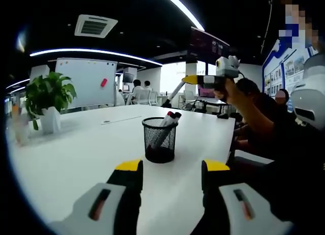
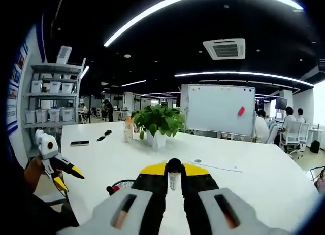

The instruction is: Pick up the whiteboard markers from the pen holder and place them facing the whiteboard neatly

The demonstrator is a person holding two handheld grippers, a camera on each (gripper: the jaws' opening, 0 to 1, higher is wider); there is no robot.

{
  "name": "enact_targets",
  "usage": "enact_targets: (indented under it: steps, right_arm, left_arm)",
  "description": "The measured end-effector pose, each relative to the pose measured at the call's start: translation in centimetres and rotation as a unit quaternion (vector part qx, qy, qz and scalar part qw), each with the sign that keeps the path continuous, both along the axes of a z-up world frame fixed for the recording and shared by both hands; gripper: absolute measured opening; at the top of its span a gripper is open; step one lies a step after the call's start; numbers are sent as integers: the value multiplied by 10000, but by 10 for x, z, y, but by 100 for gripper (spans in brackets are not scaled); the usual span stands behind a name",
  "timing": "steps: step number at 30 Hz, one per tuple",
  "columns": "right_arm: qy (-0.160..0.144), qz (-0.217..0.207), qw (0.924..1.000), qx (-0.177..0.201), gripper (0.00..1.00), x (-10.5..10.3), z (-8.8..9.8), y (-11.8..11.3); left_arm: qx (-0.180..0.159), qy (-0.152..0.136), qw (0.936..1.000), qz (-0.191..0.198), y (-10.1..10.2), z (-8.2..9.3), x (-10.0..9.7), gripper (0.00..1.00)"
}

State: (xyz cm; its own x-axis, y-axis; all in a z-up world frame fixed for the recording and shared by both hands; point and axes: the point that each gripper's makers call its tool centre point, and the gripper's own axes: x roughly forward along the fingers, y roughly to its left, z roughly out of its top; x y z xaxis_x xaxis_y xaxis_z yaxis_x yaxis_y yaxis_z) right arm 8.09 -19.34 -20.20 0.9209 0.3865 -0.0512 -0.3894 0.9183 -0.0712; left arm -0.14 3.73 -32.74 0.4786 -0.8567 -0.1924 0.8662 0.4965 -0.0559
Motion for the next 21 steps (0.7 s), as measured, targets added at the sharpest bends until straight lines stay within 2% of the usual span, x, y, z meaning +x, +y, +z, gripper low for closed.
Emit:
enact_targets:
  steps: [8, 15, 21]
  right_arm:
    - [-82, -150, 9998, 128, 13, -1, 1, -9]
    - [-165, -339, 9993, -59, 13, -3, -1, -12]
    - [-196, -380, 9991, 1, 13, -4, -1, -15]
  left_arm:
    - [-2, 9, 10000, 19, 2, -1, 1, 47]
    - [0, 8, 10000, 5, 1, -1, 1, 47]
    - [8, 10, 10000, 4, 1, -2, 1, 47]
